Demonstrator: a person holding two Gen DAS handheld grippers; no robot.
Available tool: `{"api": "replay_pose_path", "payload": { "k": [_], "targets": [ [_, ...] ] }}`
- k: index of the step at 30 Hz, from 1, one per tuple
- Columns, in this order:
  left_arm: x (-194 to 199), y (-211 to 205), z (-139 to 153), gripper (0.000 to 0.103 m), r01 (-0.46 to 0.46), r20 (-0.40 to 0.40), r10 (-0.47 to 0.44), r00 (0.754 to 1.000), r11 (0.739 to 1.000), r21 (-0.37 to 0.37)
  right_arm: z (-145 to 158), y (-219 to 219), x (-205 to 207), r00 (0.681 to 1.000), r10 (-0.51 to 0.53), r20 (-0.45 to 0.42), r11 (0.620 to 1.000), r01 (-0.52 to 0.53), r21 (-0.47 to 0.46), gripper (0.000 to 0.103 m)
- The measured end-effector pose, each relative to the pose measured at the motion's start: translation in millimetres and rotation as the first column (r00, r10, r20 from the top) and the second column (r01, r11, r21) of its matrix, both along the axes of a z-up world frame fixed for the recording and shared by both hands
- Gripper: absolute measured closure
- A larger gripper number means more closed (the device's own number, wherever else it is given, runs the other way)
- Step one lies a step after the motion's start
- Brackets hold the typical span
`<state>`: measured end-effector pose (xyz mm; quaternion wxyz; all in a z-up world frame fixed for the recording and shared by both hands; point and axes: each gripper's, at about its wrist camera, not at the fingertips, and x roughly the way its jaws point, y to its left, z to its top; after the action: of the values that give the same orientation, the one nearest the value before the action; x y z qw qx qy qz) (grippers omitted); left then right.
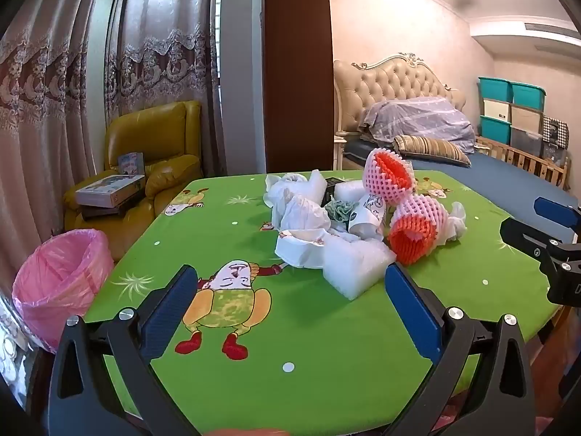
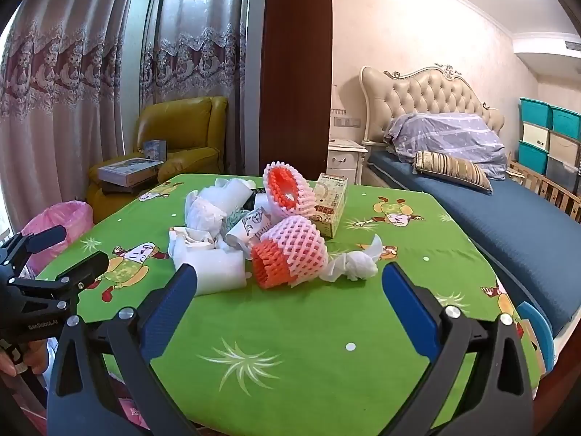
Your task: Collect trash
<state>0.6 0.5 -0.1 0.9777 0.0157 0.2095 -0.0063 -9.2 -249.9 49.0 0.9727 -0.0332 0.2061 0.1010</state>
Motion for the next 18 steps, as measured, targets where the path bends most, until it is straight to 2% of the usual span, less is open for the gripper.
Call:
{"api": "replay_pose_path", "payload": {
  "k": [9,14,18],
  "targets": [
    [1,2,-2,0.007,0.000,-0.003,0.000,1.000,1.000,0.001,-1,-1,0,1.000,-0.004,-0.004,1.000,0.004,0.007,0.004],
    [2,1,-4,0.007,0.001,-0.007,-0.001,1.000,1.000,0.001,-14,-1,3,1.000,-0.004,-0.009,1.000,0.004,0.015,0.004],
    [-1,2,-3,0.007,0.001,-0.007,-0.001,1.000,1.000,-0.001,-4,-4,4,1.000,-0.003,-0.015,1.000,0.004,0.022,0.004]
  ]
}}
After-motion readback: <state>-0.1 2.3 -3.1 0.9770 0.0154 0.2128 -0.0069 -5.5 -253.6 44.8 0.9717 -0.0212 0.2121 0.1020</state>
